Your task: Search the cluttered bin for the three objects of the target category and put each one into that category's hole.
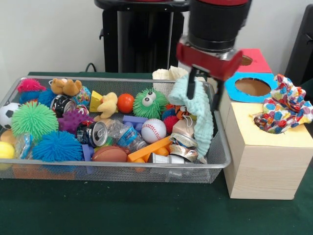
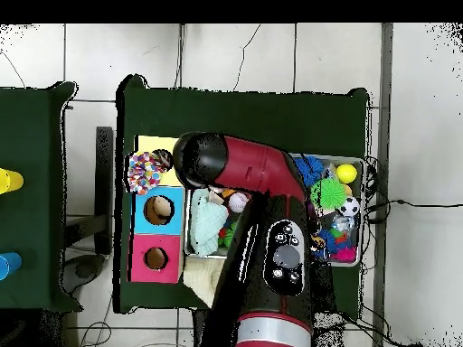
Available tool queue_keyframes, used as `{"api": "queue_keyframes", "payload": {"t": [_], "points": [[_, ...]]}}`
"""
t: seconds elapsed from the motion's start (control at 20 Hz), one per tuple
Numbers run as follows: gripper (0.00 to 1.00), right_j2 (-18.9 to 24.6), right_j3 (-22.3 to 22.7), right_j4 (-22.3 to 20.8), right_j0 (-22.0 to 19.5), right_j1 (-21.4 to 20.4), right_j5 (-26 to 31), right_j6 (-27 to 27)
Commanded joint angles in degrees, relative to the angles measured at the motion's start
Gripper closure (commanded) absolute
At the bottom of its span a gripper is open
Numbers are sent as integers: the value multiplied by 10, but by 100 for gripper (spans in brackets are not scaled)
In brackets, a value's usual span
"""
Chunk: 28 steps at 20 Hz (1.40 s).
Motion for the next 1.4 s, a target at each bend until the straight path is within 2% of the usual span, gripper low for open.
{"api": "queue_keyframes", "payload": {"t": [0.05,0.2,0.5,0.8,0.9,1.05,1.3,1.4], "points": [[0,35,45,-61,-47,13,42,-74],[0,43,61,-71,-59,3,38,-78],[0,58,125,-87,-84,-35,24,-89],[0,73,182,-105,-92,-47,-44,-74],[0,79,179,-111,-91,-36,-66,-63],[0,82,179,-122,-90,-35,-68,-61],[0,82,210,-139,-99,-68,-43,-74],[0,88,224,-143,-108,-65,-60,-73]]}}
